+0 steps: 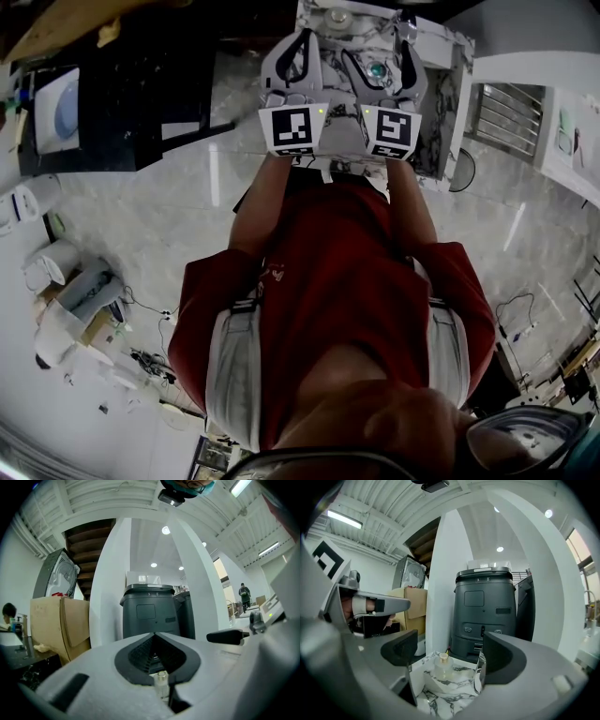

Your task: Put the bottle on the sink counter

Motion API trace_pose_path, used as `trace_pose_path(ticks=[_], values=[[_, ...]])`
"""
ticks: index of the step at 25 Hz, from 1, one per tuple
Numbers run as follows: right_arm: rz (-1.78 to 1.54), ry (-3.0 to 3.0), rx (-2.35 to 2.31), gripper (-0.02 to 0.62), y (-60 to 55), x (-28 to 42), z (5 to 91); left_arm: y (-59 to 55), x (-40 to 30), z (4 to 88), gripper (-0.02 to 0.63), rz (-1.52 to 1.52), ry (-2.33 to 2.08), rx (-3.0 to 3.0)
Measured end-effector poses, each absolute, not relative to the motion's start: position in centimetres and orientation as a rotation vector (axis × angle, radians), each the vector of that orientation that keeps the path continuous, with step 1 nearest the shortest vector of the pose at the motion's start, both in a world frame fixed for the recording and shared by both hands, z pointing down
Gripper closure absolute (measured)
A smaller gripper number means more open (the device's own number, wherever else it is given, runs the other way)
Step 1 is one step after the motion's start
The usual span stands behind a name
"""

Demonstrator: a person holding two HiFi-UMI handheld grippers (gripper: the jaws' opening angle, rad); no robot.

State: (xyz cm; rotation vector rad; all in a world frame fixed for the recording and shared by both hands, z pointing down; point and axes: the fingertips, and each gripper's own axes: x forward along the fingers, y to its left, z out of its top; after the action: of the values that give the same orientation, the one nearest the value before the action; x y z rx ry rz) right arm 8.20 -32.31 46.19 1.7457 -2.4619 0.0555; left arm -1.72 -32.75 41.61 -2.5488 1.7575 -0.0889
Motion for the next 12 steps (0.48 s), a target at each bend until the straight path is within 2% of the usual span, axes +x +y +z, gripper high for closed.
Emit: trace_pose_path(ticks=[12], values=[[0.016,-2.475,1.801,0.161,-28.7,14.5,43.7,-29.2,4.1,39.9,0.603,-0.081,1.721,-2.537]])
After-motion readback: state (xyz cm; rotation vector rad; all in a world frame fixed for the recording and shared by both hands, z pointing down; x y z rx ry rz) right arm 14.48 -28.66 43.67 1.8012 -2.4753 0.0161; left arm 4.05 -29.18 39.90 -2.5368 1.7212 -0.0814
